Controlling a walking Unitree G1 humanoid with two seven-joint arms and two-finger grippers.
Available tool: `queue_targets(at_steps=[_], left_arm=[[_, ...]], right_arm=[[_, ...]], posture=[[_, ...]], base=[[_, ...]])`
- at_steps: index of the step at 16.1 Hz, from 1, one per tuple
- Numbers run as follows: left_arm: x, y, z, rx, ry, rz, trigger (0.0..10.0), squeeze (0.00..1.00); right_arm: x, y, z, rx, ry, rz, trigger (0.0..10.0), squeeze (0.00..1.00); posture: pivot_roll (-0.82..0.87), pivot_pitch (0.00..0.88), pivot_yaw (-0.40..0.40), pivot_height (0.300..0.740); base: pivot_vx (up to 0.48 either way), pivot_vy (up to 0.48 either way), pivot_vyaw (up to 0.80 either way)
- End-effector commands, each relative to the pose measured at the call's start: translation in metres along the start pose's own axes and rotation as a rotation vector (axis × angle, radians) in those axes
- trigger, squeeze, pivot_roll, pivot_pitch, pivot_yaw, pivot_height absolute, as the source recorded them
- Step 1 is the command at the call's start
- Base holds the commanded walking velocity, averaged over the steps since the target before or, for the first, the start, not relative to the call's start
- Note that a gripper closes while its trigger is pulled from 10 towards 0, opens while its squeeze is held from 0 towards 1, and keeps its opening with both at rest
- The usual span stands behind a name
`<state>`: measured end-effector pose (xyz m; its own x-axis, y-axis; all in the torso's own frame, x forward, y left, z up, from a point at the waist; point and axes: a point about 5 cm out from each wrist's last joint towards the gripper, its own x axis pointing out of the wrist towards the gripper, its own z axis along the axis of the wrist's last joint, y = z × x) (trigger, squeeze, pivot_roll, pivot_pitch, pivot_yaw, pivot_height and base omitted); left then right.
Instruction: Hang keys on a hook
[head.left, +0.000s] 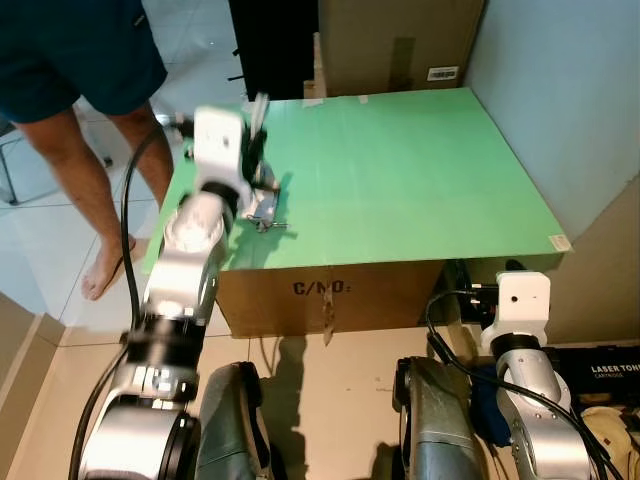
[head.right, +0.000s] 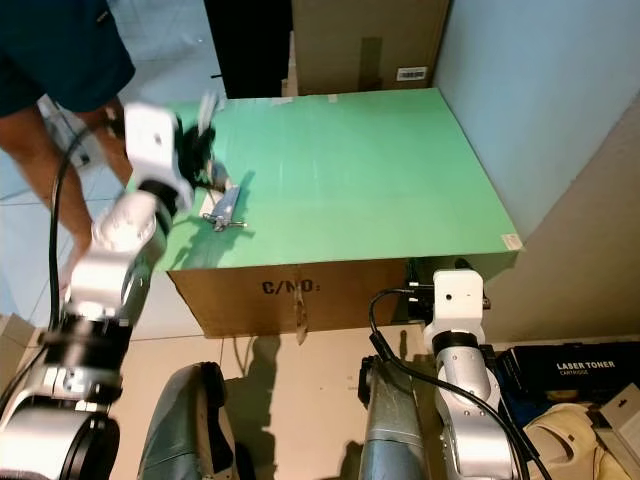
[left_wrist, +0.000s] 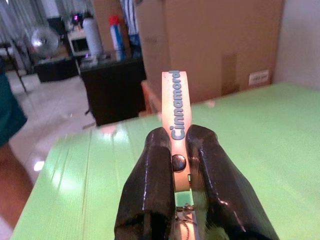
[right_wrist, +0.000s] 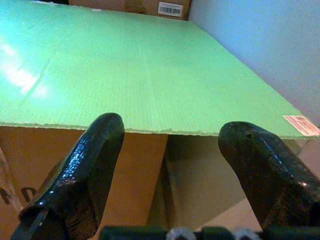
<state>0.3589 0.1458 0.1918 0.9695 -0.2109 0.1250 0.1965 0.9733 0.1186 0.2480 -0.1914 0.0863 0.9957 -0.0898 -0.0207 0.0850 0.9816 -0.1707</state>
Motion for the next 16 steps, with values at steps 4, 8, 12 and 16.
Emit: queue_targets(at_steps=[4,8,12,16], left_arm=[[-0.016,0.029,0.010,-0.010,-0.052,0.074,0.0,0.00],[-0.030,0.049,0.026,0.024,-0.088,0.141,0.0,0.00],[-0.046,0.050,-0.012,0.044,0.042,0.135,0.0,0.00],[-0.059,0.053,-0.023,-0.035,0.058,0.189,0.0,0.00]], right_arm=[[0.010,-0.004,0.018,0.061,-0.067,-0.017,10.0,0.00],[0.017,-0.001,0.019,0.052,-0.075,0.016,10.0,0.00],[0.022,0.005,0.017,0.066,-0.065,0.040,10.0,0.00],[0.024,-0.006,0.012,0.104,-0.037,-0.004,10.0,0.00]], posture=[[-0.17,0.048,0.031,0.543],[-0.12,0.053,0.014,0.543],[-0.11,0.043,0.005,0.543],[-0.10,0.039,-0.007,0.543]], base=[[0.000,0.000,0.00],[0.000,0.000,0.00],[0.000,0.000,0.00],[0.000,0.000,0.00]])
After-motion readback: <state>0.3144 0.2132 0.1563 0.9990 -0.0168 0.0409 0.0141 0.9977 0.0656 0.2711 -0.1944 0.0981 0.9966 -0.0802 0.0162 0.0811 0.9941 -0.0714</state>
